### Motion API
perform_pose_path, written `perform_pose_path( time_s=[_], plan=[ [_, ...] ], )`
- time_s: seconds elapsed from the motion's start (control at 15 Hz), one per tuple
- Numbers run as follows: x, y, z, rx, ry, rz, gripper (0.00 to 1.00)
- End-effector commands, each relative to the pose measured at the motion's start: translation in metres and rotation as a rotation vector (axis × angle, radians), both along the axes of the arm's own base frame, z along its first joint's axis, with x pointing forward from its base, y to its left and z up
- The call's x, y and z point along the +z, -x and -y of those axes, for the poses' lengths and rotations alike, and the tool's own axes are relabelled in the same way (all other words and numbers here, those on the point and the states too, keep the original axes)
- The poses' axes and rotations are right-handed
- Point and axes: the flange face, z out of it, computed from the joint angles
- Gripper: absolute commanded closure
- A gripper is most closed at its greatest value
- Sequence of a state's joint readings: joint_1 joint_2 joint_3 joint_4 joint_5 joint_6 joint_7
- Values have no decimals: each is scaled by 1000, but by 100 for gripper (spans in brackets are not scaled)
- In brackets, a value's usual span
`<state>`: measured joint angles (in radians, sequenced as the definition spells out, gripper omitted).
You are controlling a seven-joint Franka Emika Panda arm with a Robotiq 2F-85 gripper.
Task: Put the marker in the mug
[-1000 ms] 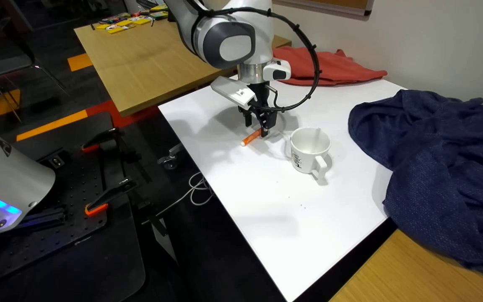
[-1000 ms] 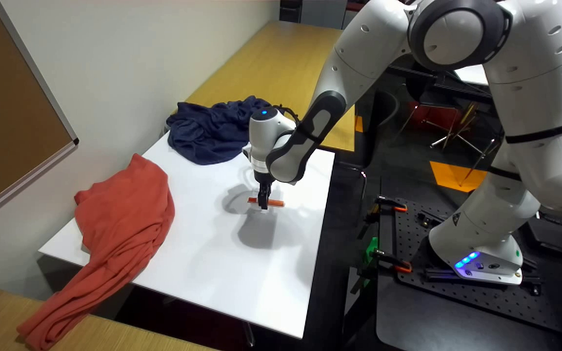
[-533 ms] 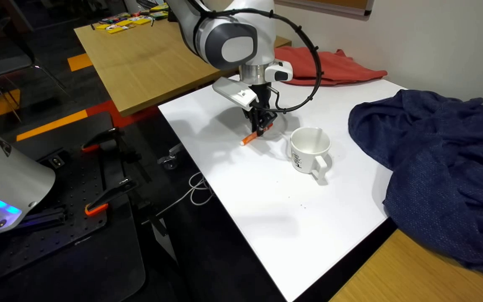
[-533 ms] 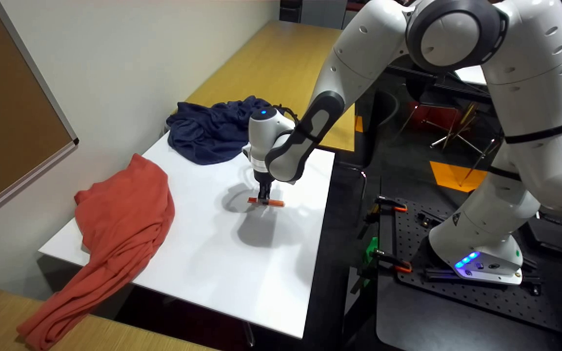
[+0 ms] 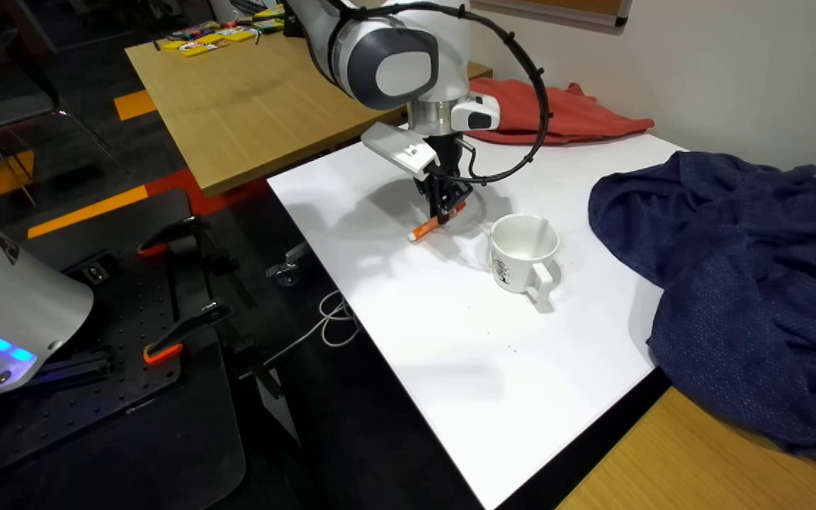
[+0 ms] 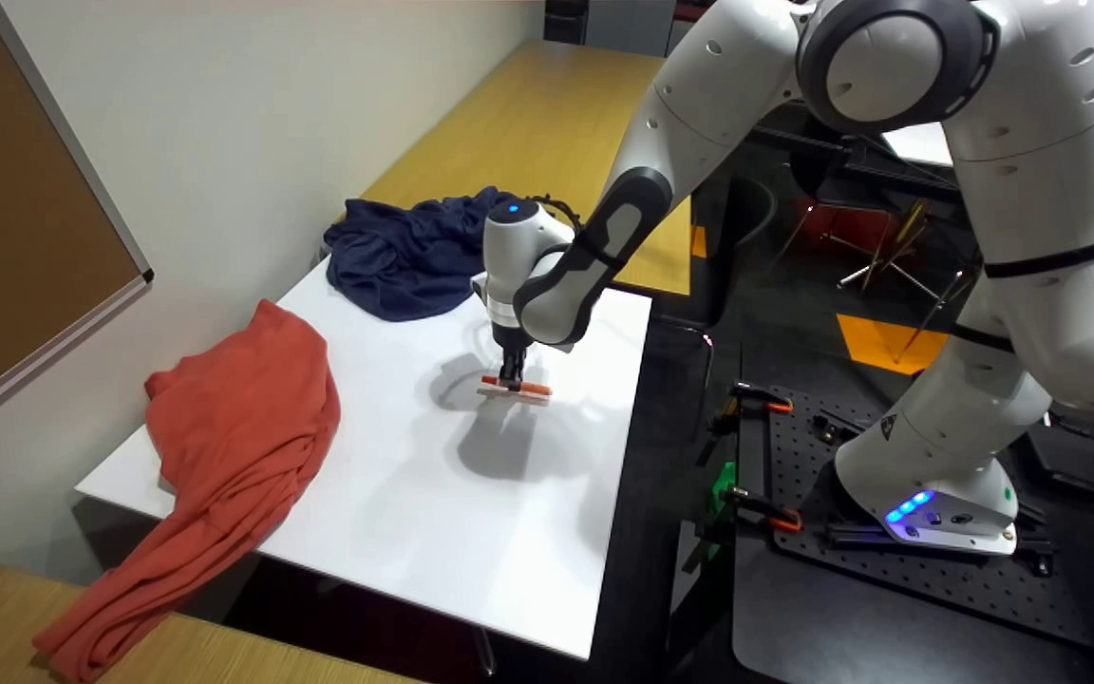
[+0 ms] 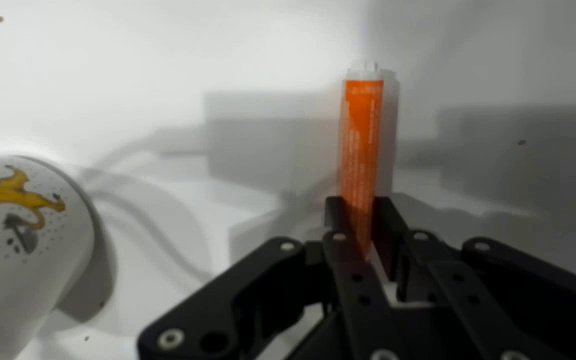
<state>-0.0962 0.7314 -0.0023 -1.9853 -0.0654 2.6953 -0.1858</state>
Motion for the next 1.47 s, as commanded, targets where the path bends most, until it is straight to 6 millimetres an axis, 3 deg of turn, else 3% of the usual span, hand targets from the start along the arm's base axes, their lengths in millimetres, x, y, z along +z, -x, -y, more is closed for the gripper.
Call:
perform_pose_path(
  time_s=[0.0, 0.4, 0.73, 0.8, 1.13, 1.2, 1.4],
  plan=[
    [56, -1, 7, -71, -4, 18, 96],
    [146, -12, 39, -275, 24, 123, 96],
    [194, -15, 65, -515, 118, 262, 96],
    [180, -24, 67, -441, 85, 223, 82],
    [188, -23, 67, -502, 112, 244, 82],
    [187, -25, 66, -528, 145, 267, 96],
    [187, -32, 67, -626, 237, 396, 96]
  ],
)
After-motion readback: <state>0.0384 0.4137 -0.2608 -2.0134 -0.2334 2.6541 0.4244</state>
